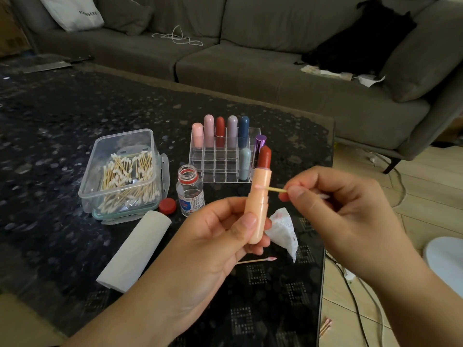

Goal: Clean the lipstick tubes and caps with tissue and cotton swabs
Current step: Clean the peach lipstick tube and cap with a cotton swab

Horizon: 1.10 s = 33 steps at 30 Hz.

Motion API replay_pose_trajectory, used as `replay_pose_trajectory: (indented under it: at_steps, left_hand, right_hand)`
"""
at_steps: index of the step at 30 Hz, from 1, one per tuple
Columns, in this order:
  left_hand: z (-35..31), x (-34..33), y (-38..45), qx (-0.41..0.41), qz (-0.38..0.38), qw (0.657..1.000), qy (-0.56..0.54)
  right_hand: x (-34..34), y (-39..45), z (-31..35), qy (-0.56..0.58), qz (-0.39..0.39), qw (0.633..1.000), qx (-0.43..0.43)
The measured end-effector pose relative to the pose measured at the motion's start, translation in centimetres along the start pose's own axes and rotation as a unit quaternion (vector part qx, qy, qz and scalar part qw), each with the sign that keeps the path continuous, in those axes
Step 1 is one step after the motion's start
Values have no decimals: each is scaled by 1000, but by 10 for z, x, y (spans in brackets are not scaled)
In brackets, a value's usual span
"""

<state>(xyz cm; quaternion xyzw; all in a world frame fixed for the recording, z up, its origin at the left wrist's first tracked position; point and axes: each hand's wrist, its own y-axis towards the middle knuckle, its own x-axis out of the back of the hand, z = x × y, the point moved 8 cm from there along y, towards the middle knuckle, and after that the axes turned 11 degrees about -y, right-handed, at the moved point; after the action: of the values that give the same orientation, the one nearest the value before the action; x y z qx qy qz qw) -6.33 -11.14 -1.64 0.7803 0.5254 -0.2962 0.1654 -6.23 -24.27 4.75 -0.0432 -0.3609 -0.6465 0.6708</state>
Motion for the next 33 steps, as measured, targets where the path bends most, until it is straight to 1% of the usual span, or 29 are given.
replay_pose_trajectory:
  at_steps: [3,9,13,15,17,19,21,23,27,33]
  left_hand:
    - [-1,1,0,-7,3,1000,25]
    - [-1,4,1,-18,-8,997,69]
    - [-1,4,1,-24,-11,996,91]
    - [0,4,1,-26,-14,995,93]
    - [0,3,2,-26,-12,995,95]
    - [-2,2,1,-29,-11,995,94]
    - [-3,0,0,-29,-10,996,82]
    - [-2,-4,-1,-22,-5,997,74]
    - [1,-3,0,-14,-13,998,59]
    - [1,-1,2,-2,-23,999,-44]
  right_hand:
    - [4,1,-2,-9,-24,1000,-4]
    - [-6,1,-1,-4,11,1000,-4]
    - [4,1,-1,-16,-34,999,-16]
    - [1,1,0,-14,-21,999,-21]
    - [-5,0,0,-6,9,1000,-26]
    - [-6,-1,1,-5,9,1000,-27]
    - [0,0,0,-23,-20,999,-24]
    - [2,1,0,-27,-30,999,-23]
    - [-9,-1,2,-19,10,1000,-13]
    - [-10,0,3,-27,12,1000,-9]
